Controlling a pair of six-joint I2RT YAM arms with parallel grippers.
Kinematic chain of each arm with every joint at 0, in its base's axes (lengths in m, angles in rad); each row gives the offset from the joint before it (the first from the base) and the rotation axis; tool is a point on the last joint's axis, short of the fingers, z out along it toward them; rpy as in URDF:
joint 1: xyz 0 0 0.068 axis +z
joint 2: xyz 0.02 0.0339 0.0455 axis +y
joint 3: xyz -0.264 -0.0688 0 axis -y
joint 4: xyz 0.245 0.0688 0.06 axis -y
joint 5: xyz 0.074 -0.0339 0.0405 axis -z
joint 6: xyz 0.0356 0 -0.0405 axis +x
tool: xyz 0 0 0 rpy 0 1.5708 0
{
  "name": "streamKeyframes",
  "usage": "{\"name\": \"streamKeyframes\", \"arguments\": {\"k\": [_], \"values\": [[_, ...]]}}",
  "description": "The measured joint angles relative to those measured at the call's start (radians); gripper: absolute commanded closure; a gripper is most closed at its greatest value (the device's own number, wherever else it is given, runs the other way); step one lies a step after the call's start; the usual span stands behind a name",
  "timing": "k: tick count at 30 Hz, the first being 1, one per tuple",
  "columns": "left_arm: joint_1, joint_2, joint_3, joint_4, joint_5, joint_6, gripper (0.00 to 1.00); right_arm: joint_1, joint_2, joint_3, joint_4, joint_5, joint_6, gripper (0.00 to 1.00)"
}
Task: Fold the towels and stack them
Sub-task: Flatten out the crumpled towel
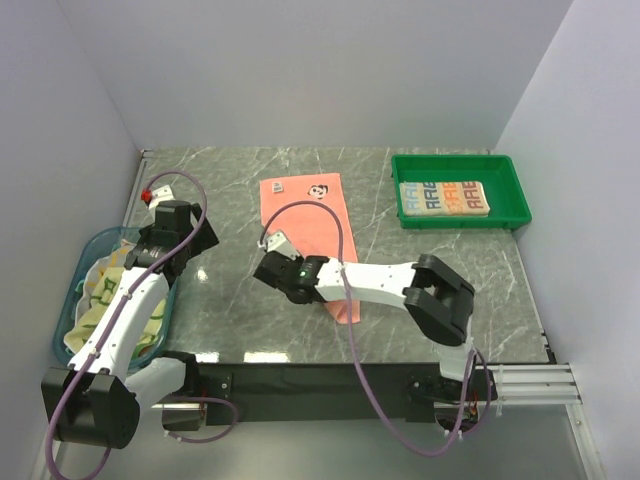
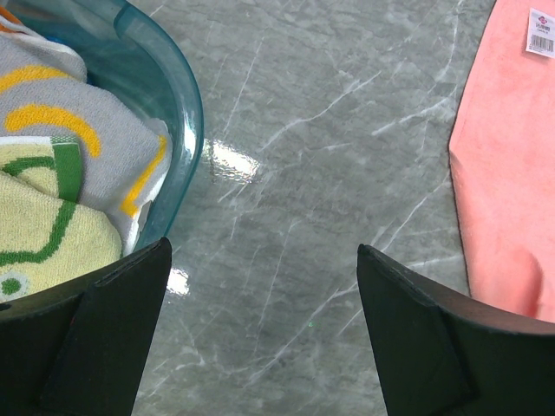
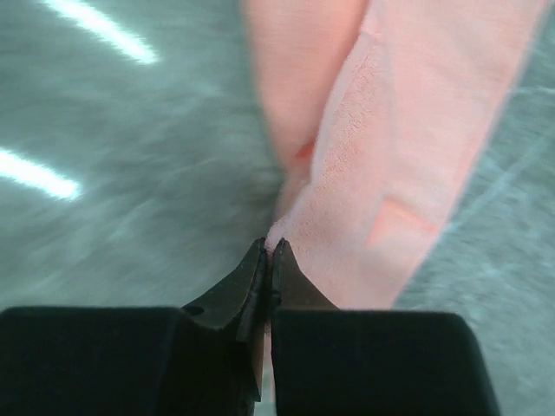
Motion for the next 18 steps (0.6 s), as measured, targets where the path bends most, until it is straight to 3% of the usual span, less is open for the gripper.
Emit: {"name": "streamKeyframes", "arguments": {"k": [5, 6, 9, 14, 18], "values": [[0.000, 0.000, 0.000, 0.000, 0.000, 0.000, 0.07, 0.058, -0.102, -0.016, 0.085, -0.229, -0.002, 0.86], [0.000, 0.000, 0.000, 0.000, 0.000, 0.000, 0.07, 0.067, -0.112, -0.016, 0.107, -0.273, -0.002, 0.74], [0.000, 0.000, -0.001, 0.001, 0.001, 0.000, 0.07, 0.092, -0.119, -0.016, 0.166, -0.410, 0.008, 0.51], [0.000, 0.000, -0.001, 0.003, 0.016, 0.000, 0.06, 0.103, -0.120, -0.018, 0.205, -0.536, 0.018, 0.40], [0.000, -0.003, -0.010, 0.012, 0.048, 0.000, 0.06, 0.100, -0.176, -0.074, 0.207, -0.533, 0.023, 0.42]]}}
